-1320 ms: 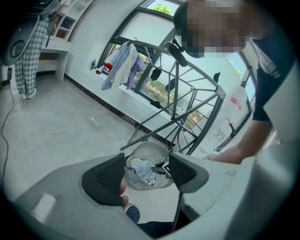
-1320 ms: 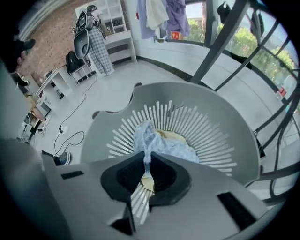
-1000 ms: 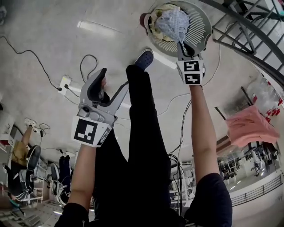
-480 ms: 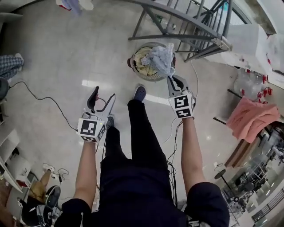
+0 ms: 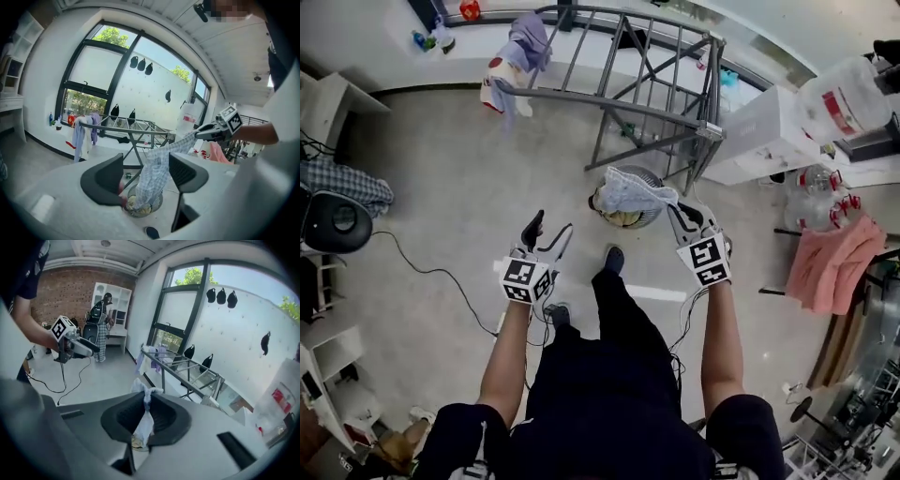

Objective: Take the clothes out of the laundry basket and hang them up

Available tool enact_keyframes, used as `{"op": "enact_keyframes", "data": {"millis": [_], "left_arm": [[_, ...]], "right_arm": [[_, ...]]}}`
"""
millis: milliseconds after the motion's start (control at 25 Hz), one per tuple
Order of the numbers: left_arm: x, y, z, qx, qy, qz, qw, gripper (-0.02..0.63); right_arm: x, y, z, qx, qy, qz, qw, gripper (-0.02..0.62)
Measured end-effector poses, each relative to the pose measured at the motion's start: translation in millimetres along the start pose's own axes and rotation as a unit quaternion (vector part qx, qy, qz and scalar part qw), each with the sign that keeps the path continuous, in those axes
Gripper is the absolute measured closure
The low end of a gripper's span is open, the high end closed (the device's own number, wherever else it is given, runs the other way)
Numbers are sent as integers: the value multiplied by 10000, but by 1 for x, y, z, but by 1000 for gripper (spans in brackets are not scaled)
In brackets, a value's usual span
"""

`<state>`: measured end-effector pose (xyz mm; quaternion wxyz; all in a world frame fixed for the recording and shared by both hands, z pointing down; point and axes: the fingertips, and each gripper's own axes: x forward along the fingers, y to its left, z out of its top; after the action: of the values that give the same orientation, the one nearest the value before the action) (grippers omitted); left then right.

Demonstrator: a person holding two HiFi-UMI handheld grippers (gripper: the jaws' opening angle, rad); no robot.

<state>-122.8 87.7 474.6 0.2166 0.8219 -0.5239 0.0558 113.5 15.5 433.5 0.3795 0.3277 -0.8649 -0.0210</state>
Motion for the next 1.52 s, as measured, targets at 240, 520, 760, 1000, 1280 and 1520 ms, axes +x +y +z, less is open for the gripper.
{"op": "enact_keyframes", "data": {"millis": [240,520,760,1000,1280,1520], "left_arm": [[-17,-40,1,172,178,-584,9980,308],[-20,-93,-9,340,378,-1159,9920,308],[-49,-105,2,561,-80,-952,9938,573],[-90,-76,34,589,-221,-299,9976,577],[-101,-60,80,781,-198,495,9955,577],[-85,-45,142,1136,-351,1257,9849,577]], "right_arm": [[-72,32,63,-131,-509,-205,9984,566],[-136,64,107,-197,-850,-389,9954,566],[-154,95,112,20,-1012,-351,9942,565],[-150,100,107,480,-1134,-280,9920,565],[-127,78,112,1017,-1516,-300,9827,565],[-119,23,161,732,-2008,-650,9747,565]]}}
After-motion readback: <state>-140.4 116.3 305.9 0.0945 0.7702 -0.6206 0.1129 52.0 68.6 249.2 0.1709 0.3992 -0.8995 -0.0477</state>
